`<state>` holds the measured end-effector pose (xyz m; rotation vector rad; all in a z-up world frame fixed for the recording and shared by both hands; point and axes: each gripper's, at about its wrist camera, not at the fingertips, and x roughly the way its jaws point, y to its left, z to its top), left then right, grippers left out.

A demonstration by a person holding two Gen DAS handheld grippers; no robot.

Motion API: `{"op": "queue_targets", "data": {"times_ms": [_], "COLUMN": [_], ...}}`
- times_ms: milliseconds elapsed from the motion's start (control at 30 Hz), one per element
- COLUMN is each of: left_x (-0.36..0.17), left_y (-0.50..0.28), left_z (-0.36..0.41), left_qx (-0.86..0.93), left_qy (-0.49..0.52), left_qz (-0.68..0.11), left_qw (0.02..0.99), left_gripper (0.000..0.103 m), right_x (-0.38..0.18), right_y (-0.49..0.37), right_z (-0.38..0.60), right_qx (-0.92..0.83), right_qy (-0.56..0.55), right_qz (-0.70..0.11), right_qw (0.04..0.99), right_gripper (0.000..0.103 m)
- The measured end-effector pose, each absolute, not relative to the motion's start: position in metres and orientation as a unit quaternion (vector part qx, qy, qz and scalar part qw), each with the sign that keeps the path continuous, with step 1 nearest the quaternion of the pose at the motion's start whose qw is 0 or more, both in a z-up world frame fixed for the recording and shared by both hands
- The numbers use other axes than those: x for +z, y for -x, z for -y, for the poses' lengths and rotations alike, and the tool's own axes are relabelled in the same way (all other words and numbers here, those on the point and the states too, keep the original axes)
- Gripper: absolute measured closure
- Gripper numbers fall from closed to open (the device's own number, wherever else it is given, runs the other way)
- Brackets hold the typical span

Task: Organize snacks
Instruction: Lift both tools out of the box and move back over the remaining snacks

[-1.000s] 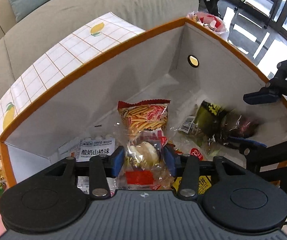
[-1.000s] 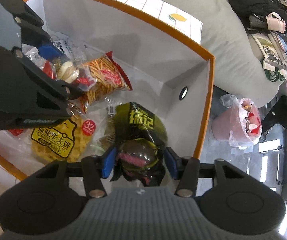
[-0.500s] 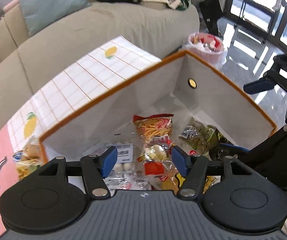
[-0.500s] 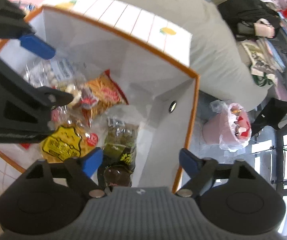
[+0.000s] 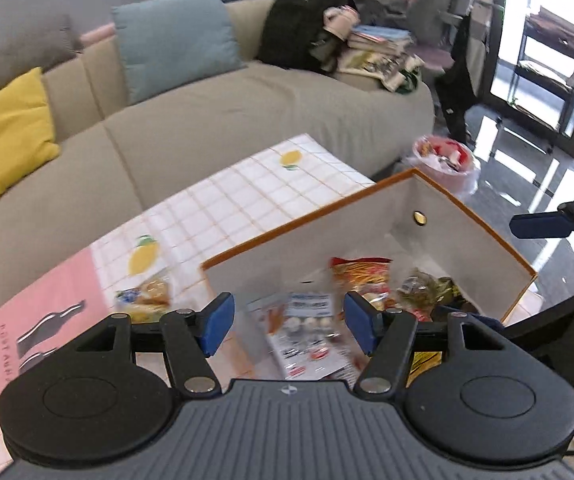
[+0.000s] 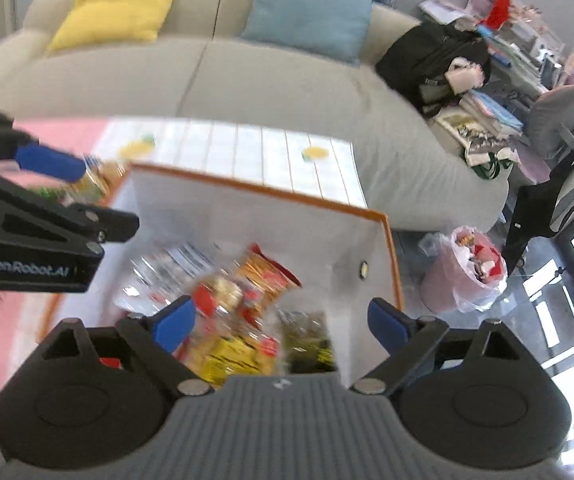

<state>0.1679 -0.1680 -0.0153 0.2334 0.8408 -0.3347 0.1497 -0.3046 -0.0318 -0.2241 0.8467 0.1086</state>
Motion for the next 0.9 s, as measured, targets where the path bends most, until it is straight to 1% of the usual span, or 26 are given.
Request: {"op": "queue_targets", "data": {"times_ms": [167, 233, 567, 633, 667, 767, 833, 900], "left_x": [-0.017, -0.018, -0.042, -0.048, -0.051, -0.059, -0.064, -0.068], "left_y": [-0.160, -0.159, -0.168, -0.172, -0.174, -0.180, -0.184, -0.187], "left_z": [0.131, 0.113, 0.031, 0.017, 0.011, -0.008, -0.016, -0.025], "left_qx": [-0.150, -0.146, -0.121, -0.125, -0.129, -0.137, -0.140, -0.142], "left_qy": [-0.095, -0.091, -0.075, -0.066, -0.063, -0.061, -0.068, -0.078], "left_qz": [-0.399, -0.398, -0.405, -0.407, -0.408, -0.411, -0.415, -0.415], "left_qw": [0.900, 0.901, 0.903, 0.903, 0.902, 0.899, 0.897, 0.895], "left_gripper": [0.029, 0.029, 0.029, 0.029, 0.029, 0.029, 0.029, 0.029], "right_x": [-0.034, -0.037, -0.054, -0.057, -0.059, -0.066, -0.070, -0.075], "right_y": [-0.137, -0.137, -0.165, -0.174, -0.180, -0.197, -0.207, -0.217], "right_z": [0.275, 0.261, 0.194, 0.182, 0.178, 0.162, 0.152, 0.147], "right_qx": [0.087, 0.102, 0.161, 0.174, 0.180, 0.197, 0.208, 0.219], "right_qy": [0.058, 0.051, 0.088, 0.102, 0.110, 0.137, 0.154, 0.167], "right_qz": [-0.375, -0.371, -0.363, -0.366, -0.369, -0.376, -0.383, -0.388], "right_qw": [0.921, 0.921, 0.914, 0.909, 0.905, 0.895, 0.887, 0.880], "right_gripper": [0.013, 0.017, 0.019, 0.028, 0.030, 0.033, 0.038, 0.038]}}
